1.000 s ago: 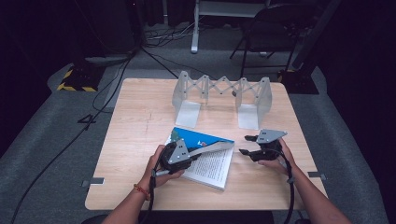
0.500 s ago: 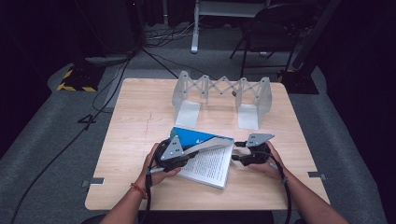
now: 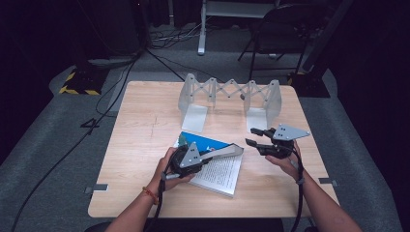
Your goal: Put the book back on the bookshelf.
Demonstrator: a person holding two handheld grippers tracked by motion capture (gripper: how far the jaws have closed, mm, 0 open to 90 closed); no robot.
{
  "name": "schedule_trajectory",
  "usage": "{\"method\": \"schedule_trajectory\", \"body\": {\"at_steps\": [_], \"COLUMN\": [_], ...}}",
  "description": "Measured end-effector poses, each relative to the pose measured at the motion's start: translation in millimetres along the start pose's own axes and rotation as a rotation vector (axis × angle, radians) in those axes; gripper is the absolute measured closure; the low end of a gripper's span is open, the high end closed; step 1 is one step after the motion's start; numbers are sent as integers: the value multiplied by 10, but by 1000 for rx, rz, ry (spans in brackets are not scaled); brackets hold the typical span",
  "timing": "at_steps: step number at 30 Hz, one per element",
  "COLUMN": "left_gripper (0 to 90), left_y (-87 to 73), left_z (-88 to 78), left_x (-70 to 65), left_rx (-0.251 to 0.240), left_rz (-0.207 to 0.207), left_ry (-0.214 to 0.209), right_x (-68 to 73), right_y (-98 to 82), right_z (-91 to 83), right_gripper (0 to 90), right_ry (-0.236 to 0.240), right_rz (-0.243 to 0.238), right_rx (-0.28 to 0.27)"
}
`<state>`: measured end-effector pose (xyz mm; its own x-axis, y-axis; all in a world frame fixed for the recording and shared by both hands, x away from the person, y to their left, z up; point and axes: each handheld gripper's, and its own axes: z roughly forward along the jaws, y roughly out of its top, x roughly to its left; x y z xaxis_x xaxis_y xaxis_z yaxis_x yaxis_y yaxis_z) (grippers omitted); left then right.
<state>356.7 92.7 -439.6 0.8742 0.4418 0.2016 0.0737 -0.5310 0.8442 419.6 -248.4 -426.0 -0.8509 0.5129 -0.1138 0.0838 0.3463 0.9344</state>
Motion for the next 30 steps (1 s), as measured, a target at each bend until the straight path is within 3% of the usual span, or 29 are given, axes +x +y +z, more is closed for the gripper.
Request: {"method": "schedule_trajectory", "body": {"at_steps": [1, 2, 3, 5, 6, 7, 11, 14, 19, 21, 23, 25, 30], "left_gripper": [757, 757, 757, 760, 760, 760, 760, 760, 758, 757, 757, 758, 757], "left_y": [3, 3, 1, -16, -16, -24, -40, -48, -56, -48, -44, -15, 28], "left_z": [-34, -34, -122, -182, -182, -208, -240, -254, -254, -237, -241, -244, -260], "left_x": [30, 30, 100, 142, 142, 161, 189, 210, 206, 193, 204, 208, 186], "left_rx": [-16, -16, -62, -98, -98, -108, -126, -133, -146, -146, -154, -185, -218], "left_rz": [-20, -20, -56, -90, -90, -101, -114, -119, -128, -128, -129, -150, -164], "left_ry": [1, 1, 14, 24, 24, 26, 20, 16, 10, 8, 3, -11, -22], "right_x": [-37, -43, -45, -57, -57, -72, -47, -11, 108, 142, 157, 140, 120], "right_y": [-41, -76, -132, -235, -235, -327, -455, -512, -519, -472, -454, -376, -255], "right_z": [6, 17, 25, 43, 43, 84, 251, 353, 442, 417, 401, 293, 173], "right_gripper": [498, 480, 478, 461, 461, 438, 414, 398, 391, 413, 422, 444, 454], "right_ry": [9, 0, -7, -13, -13, -7, 1, 39, 98, 120, 112, 116, 91], "right_rz": [29, 30, 29, 25, 25, 42, 18, 28, 4, 2, -11, 1, 21], "right_rx": [27, 54, 83, 140, 140, 179, 300, 328, 303, 246, 233, 165, 91]}}
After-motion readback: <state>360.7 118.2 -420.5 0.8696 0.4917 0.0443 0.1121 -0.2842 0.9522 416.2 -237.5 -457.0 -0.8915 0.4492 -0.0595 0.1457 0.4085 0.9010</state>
